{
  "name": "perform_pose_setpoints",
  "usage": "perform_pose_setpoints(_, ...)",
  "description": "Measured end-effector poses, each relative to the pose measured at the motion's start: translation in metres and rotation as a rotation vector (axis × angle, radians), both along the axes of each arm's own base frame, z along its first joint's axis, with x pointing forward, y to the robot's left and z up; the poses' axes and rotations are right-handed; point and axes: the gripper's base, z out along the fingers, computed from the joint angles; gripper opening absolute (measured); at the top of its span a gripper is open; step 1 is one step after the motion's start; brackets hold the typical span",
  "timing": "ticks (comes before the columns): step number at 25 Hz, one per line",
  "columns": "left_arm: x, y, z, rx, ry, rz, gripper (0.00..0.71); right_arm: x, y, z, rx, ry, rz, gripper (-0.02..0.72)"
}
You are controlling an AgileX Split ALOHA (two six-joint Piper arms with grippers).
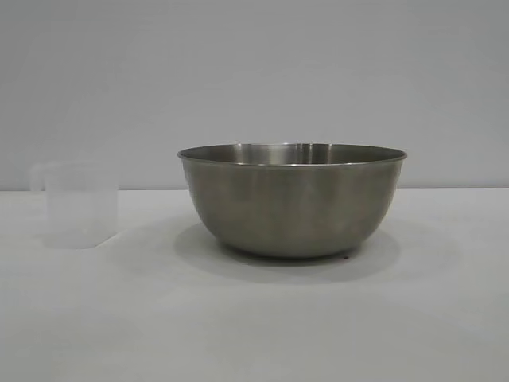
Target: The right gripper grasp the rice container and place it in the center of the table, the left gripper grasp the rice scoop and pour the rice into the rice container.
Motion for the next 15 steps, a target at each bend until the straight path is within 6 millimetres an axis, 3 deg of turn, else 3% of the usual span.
perform_pose_setpoints(6,-0.013,-0.002,0.001,-0.052,0.013,-0.028,0.178,0.000,0.000,0.000,0.000,0.000,0.000,0.422)
perform_pose_setpoints(15,-0.023,-0.002,-0.010,-0.041,0.179,-0.038,0.178,0.000,0.000,0.000,0.000,0.000,0.000,0.422)
